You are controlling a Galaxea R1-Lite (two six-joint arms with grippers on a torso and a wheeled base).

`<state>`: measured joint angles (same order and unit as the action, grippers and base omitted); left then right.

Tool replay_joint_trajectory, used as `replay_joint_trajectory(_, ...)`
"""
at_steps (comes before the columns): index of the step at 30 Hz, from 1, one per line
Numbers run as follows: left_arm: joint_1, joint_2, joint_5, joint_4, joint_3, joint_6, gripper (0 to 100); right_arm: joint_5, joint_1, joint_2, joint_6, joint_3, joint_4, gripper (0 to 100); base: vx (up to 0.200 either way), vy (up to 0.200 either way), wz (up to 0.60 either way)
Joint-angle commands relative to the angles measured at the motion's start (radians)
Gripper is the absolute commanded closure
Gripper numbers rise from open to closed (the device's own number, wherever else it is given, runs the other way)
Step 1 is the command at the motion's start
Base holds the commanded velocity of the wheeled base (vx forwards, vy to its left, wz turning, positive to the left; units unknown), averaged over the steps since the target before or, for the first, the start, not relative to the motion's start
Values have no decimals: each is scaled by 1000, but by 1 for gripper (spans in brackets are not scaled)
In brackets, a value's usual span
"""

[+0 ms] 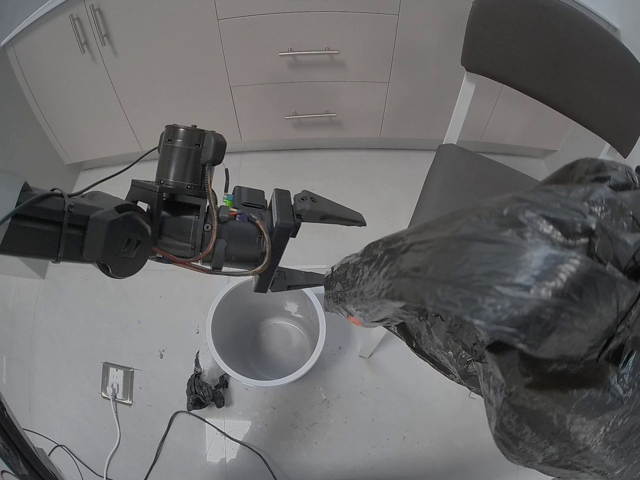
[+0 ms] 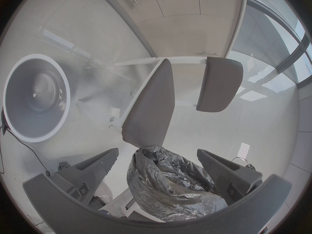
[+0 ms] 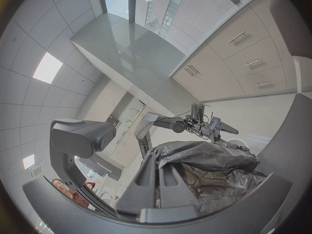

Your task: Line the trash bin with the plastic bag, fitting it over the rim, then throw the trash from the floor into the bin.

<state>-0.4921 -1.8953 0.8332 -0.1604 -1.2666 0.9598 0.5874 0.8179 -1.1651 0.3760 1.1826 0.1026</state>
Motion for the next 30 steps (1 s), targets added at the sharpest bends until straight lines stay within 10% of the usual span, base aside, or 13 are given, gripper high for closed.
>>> replay_joint_trajectory(1, -23, -10, -2, 1, 0, 0, 0, 0, 0, -2, 0, -1, -1, 100, 0, 0, 0)
replay_joint_trajectory(30, -72, -57, -2, 1, 6, 28, 0, -3, 0, -4, 1, -6, -4, 100, 0, 0, 0)
